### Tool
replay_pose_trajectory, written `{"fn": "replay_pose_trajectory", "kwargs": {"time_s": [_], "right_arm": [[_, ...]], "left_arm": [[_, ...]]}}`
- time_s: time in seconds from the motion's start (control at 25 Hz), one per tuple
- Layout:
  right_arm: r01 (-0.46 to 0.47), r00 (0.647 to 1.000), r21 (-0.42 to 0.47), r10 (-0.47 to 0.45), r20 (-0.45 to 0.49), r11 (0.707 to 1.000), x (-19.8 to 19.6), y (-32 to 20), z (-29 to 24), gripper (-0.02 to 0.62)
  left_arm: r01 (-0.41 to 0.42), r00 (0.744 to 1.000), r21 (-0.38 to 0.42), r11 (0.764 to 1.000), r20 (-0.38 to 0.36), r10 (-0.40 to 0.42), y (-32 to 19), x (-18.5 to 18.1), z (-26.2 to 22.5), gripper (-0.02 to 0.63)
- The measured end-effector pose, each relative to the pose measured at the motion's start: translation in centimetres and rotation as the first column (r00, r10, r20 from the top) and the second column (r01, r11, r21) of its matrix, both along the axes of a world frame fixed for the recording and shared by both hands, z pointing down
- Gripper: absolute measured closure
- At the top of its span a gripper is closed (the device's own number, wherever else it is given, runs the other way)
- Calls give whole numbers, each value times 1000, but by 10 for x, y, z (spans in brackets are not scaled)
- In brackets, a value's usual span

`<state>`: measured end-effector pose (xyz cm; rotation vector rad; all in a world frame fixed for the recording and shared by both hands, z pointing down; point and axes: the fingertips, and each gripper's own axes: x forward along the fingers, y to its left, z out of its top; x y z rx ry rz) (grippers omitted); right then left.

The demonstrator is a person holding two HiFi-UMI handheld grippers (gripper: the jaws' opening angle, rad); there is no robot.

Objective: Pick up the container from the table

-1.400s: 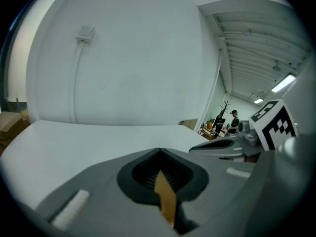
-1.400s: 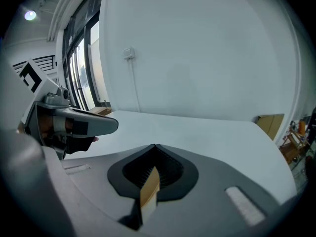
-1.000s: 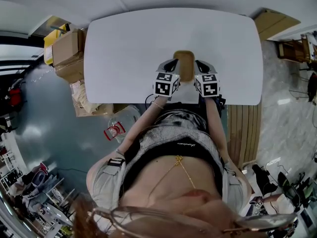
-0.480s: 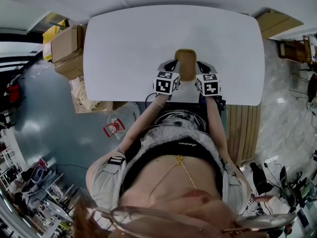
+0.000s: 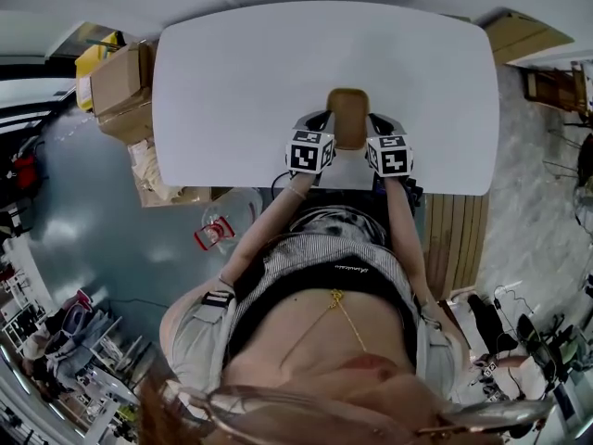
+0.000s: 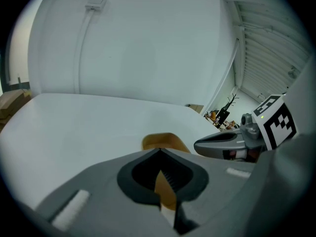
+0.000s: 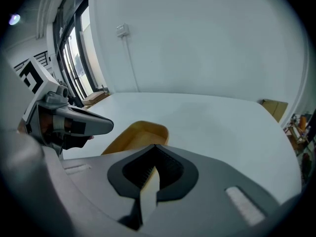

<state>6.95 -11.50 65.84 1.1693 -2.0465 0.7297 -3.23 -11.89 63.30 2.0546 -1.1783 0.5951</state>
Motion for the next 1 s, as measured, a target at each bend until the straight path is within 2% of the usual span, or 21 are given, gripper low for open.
{"fn": "replay_pose_trajectory", "kwargs": {"time_s": [0.6, 1.0], "right_arm": [[0, 1000, -54, -1, -9, 999, 3, -2, 20, 569], [1, 1000, -53, -2, -9, 999, 3, -6, 20, 569]], "left_arm": [[31, 999, -63, 998, 23, -30, 1, -11, 23, 606], [42, 999, -78, 996, 28, -40, 1, -14, 29, 606]]}}
